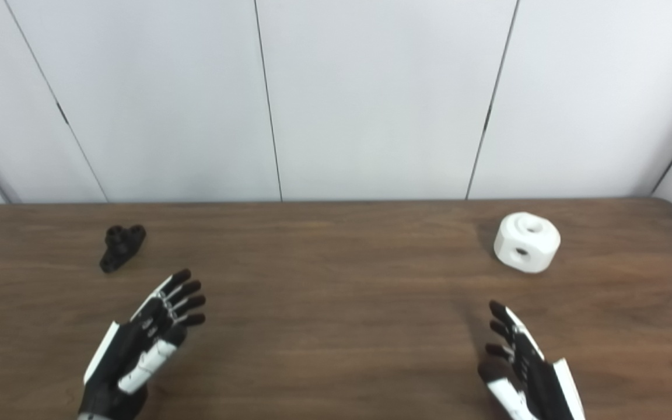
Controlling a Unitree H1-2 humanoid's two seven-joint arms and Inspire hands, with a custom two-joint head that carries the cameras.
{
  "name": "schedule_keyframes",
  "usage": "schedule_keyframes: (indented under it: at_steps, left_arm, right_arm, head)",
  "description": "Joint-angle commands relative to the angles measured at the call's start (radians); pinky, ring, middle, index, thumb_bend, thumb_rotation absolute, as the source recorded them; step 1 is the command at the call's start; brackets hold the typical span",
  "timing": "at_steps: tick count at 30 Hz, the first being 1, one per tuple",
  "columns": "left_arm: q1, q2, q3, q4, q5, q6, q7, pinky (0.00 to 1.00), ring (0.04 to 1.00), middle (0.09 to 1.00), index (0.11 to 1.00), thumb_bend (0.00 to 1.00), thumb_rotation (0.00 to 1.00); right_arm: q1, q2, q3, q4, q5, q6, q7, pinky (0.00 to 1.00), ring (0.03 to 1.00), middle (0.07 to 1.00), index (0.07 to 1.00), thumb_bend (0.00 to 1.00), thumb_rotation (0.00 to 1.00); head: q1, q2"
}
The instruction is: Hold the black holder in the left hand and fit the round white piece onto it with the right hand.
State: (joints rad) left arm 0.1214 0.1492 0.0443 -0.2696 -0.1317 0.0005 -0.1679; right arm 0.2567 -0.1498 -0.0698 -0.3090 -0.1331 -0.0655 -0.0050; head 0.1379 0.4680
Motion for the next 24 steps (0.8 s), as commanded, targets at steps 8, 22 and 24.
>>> schedule_keyframes:
  at_steps: [8, 22, 24]
  left_arm:
    - [-0.076, -0.066, 0.026, -0.184, 0.26, -0.137, 0.135, 0.48, 0.657, 0.753, 0.771, 0.79, 0.37]
    - [-0.187, -0.022, 0.142, -0.31, 0.815, -0.005, 0.218, 0.49, 0.699, 0.808, 0.818, 0.92, 0.58]
    - [-0.192, -0.017, 0.149, -0.317, 0.87, 0.047, 0.201, 0.5, 0.718, 0.834, 0.831, 0.93, 0.56]
  right_arm:
    - [-0.005, -0.006, -0.014, 0.006, 0.069, -0.062, 0.009, 0.87, 0.958, 0.968, 0.944, 0.83, 0.85]
    - [-0.04, -0.019, -0.019, 0.073, 0.07, -0.153, 0.009, 0.88, 0.982, 0.988, 0.964, 0.75, 0.88]
    - [-0.043, -0.017, -0.025, 0.089, 0.021, -0.171, -0.016, 0.84, 0.954, 0.967, 0.953, 0.77, 0.91]
  head:
    - [0.055, -0.035]
    - [0.148, -0.062]
    - [0.167, -0.068]
